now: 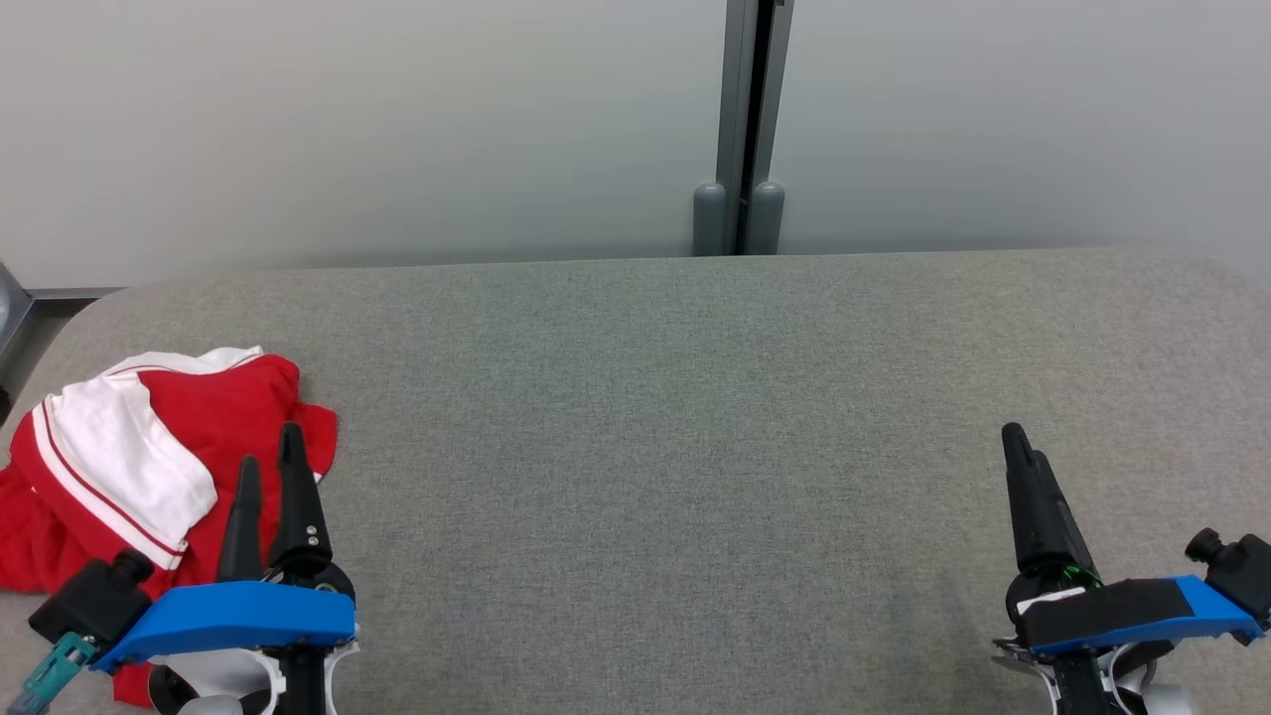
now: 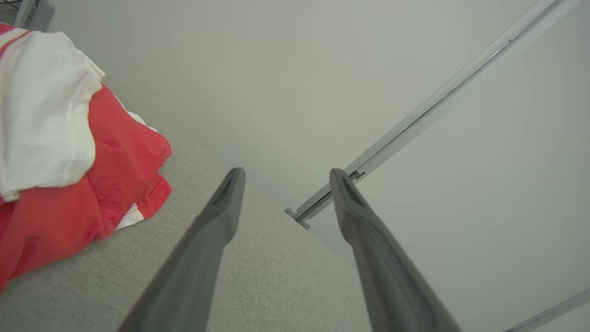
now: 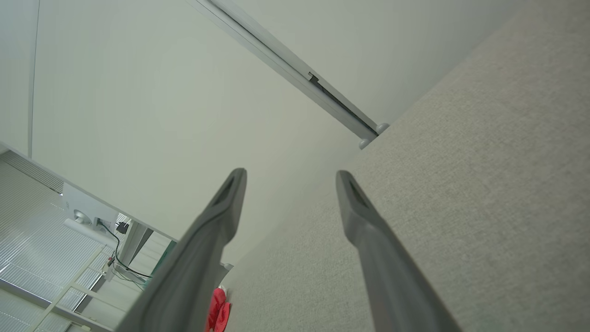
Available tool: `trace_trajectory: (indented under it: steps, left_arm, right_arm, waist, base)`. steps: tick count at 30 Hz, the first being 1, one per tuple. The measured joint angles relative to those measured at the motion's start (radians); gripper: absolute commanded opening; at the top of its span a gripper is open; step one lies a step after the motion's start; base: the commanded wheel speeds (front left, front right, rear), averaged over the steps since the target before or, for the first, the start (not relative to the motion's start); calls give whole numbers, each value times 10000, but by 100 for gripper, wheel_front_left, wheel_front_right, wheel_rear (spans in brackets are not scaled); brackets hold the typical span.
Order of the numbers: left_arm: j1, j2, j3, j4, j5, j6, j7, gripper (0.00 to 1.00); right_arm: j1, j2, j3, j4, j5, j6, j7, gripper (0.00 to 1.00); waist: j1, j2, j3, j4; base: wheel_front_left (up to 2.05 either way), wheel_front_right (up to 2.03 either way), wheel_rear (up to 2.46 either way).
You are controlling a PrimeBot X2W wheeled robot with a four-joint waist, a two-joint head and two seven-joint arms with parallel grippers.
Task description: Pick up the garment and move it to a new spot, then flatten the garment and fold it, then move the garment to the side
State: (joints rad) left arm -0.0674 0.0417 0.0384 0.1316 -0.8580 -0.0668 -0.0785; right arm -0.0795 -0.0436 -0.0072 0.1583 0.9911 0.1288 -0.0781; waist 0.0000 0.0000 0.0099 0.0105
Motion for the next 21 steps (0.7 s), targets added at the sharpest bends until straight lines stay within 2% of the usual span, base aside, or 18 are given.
trace_trajectory:
  steps: [8,21]
  left_arm:
    - [-32,48,-136,58,1569,134,-232,100]
    - [-178,228,-468,443,3473,412,-604,100]
  right_arm:
    - [-113,-2,150,-46,-1200,2,-234,100]
    - [-195,-8,307,-2,-3290,2,-612,100]
  waist:
    - [0,0,0,18]
    - [0,0,13,37]
  base:
    - [0,0,0]
    - [0,0,0]
